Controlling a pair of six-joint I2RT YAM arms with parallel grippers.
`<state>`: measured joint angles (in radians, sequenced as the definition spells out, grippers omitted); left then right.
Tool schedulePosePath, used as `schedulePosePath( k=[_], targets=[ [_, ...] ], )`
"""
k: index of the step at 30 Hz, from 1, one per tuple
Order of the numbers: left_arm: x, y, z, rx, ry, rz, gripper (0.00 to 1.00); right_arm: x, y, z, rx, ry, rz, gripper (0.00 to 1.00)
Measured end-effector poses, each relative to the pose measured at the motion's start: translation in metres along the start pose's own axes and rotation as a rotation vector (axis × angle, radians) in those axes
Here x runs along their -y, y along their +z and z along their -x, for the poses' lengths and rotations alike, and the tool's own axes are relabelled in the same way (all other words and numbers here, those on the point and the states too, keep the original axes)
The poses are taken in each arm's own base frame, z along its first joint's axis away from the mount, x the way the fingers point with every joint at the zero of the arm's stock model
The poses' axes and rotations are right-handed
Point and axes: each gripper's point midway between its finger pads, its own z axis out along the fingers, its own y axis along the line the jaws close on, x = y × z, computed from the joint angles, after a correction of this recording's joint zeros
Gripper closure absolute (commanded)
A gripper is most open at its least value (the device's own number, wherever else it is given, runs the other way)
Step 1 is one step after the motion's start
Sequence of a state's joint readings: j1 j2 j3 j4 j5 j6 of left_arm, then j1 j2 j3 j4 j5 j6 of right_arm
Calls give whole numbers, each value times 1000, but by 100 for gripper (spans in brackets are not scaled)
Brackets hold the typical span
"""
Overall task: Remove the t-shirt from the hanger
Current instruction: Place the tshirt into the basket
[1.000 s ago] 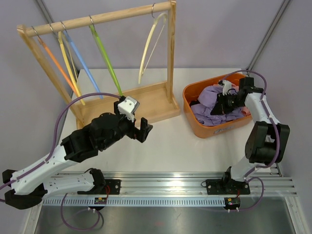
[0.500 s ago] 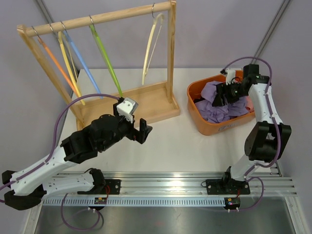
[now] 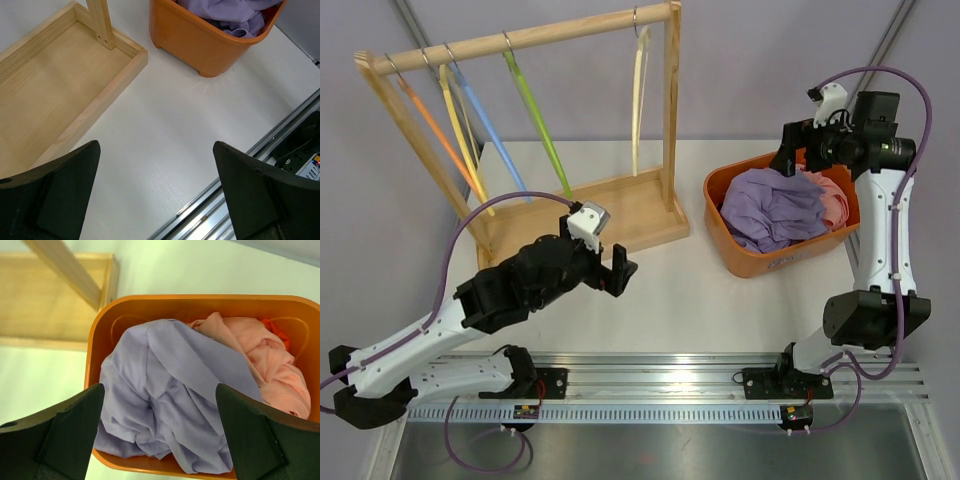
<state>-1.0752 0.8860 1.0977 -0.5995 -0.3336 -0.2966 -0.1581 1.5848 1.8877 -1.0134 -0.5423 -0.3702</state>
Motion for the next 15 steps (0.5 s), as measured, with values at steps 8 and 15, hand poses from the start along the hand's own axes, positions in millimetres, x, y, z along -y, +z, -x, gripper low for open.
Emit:
schedulePosePath(
  k=[8, 15],
  targets=[
    [-2, 8, -34, -60, -98, 18, 1, 26, -29, 12, 104, 144, -277, 1],
    [-3, 9, -40, -72, -142, 32, 1, 48, -34, -6, 117, 199, -440, 1]
  ],
)
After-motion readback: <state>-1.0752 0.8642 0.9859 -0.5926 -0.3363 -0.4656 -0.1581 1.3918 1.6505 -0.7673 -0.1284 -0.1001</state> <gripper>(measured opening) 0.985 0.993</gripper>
